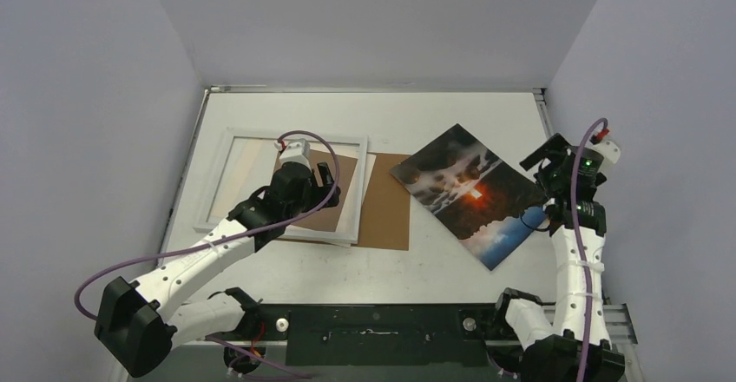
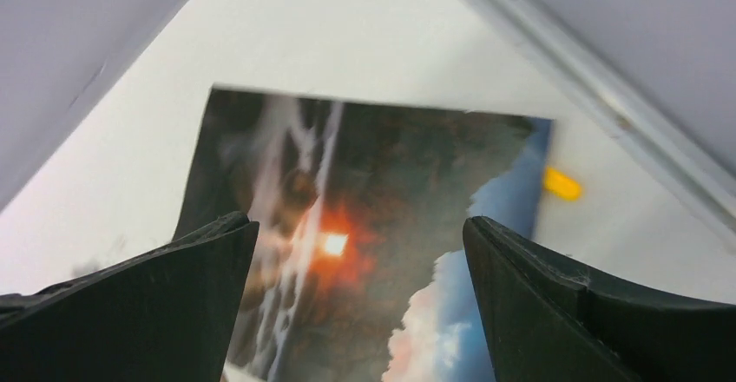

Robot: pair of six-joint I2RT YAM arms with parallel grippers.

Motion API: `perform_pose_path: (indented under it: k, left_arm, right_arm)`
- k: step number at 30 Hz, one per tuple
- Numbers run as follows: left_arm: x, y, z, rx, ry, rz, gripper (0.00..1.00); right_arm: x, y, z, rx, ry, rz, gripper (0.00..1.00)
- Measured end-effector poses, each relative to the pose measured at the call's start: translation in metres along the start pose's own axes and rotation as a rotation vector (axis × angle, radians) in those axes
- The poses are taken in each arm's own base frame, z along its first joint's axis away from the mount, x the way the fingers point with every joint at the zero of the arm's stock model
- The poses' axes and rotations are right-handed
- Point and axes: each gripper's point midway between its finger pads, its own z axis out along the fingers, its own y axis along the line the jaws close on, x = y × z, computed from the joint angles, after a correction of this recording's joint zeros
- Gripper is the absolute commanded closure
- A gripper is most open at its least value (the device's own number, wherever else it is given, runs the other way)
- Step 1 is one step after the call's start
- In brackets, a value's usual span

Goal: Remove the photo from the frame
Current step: Place the photo at the center of the board.

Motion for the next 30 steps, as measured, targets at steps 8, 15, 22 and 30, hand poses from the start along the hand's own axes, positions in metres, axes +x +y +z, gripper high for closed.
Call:
perform_pose_path:
  k: [8, 15, 22, 30]
  left_arm:
    - [-0.006, -0.002, 0.002, -0.012, -0.007, -0.001, 0.28]
    - [-0.008, 0.001, 0.0, -0.018, -0.011, -0.007, 0.28]
    - [-0.014, 0.011, -0.007, -0.024, -0.042, -0.038, 0.27]
    - [-0.009, 0.035, -0.01, -0.066, -0.054, -0.088, 0.26]
  right_arm:
    - [0.12, 0.133, -0.017, -0.411, 0.33, -0.395, 0.02]
    - [0.247, 0.17, -0.064, -0.47, 0.431, -0.943, 0.06]
    - [0.299, 0.14, -0.029, -0.174, 0.349, -1.325, 0.07]
    - [0.281, 0.132, 0.003, 0.002, 0.24, -1.403, 0.06]
